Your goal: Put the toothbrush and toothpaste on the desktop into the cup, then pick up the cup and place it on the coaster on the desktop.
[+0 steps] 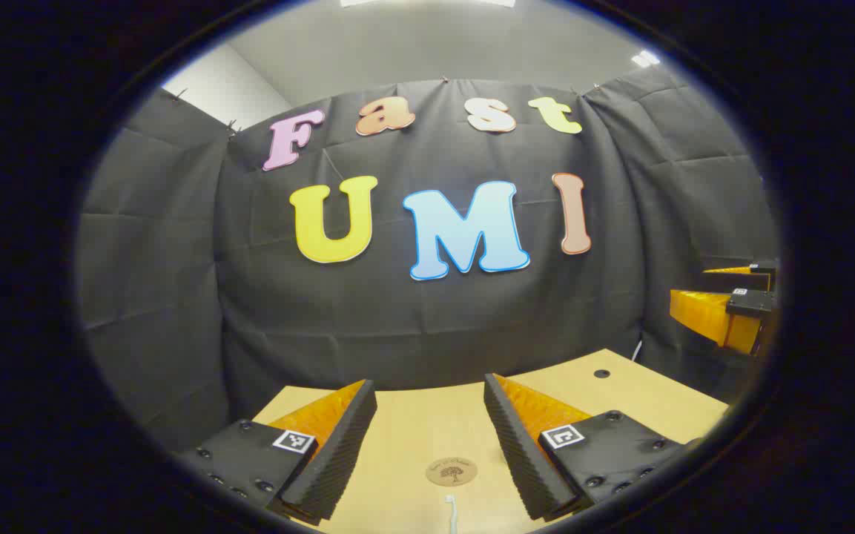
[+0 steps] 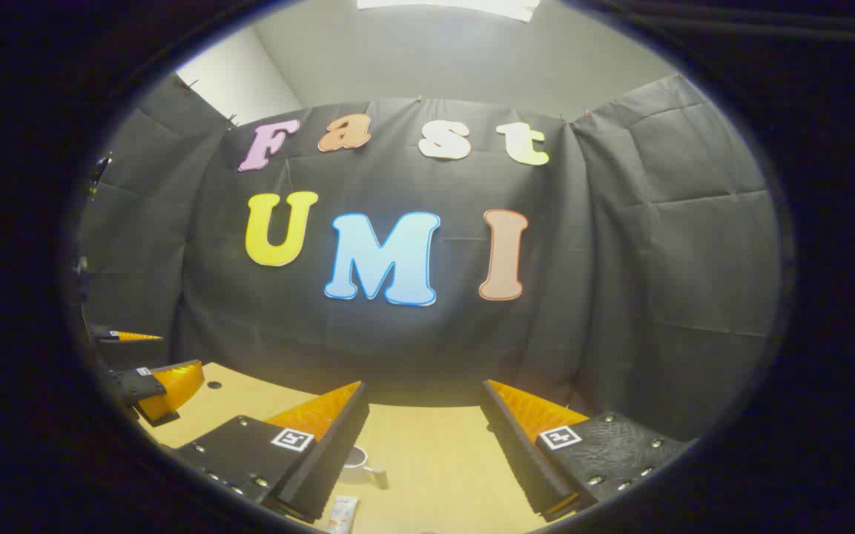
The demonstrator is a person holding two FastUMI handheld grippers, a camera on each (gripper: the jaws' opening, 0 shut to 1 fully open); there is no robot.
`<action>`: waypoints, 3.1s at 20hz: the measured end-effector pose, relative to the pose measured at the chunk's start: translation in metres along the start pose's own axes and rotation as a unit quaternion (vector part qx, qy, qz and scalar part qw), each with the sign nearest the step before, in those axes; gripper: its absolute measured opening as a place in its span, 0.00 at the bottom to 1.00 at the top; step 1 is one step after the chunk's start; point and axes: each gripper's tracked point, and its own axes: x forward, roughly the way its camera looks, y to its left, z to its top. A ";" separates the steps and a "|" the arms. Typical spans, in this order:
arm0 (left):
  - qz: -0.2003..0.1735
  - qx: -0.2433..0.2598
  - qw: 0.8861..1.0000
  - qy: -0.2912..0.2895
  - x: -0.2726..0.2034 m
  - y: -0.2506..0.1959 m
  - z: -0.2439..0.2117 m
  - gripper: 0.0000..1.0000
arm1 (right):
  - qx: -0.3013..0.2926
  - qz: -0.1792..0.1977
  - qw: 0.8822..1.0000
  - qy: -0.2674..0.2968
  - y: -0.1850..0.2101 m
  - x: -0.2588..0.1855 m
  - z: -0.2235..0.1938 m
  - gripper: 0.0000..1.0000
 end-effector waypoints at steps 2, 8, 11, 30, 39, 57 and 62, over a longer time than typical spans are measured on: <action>0.000 -0.001 1.000 0.006 0.001 0.001 -0.002 0.94 | 0.010 0.008 1.000 0.010 0.007 0.002 -0.006 0.94; -0.004 0.002 1.000 0.015 0.003 0.001 -0.006 0.95 | 0.022 0.019 0.999 0.041 0.017 0.009 -0.022 0.94; -0.002 -0.004 1.000 0.020 0.004 0.002 -0.008 0.95 | 0.030 0.026 0.998 0.050 0.022 0.010 -0.026 0.94; -0.021 -0.035 0.985 0.171 0.017 0.006 -0.139 0.95 | 0.031 0.082 0.978 0.191 0.070 0.011 -0.128 0.90; -0.038 -0.053 0.947 0.314 0.007 -0.009 -0.250 0.97 | 0.050 0.107 0.929 0.352 0.098 -0.001 -0.228 0.81; -0.032 -0.106 0.848 0.519 -0.019 -0.025 -0.385 0.97 | 0.065 0.123 0.819 0.556 0.133 -0.020 -0.346 0.77; -0.023 -0.072 0.841 0.536 -0.023 -0.020 -0.390 0.95 | 0.060 0.121 0.809 0.573 0.132 -0.022 -0.354 0.67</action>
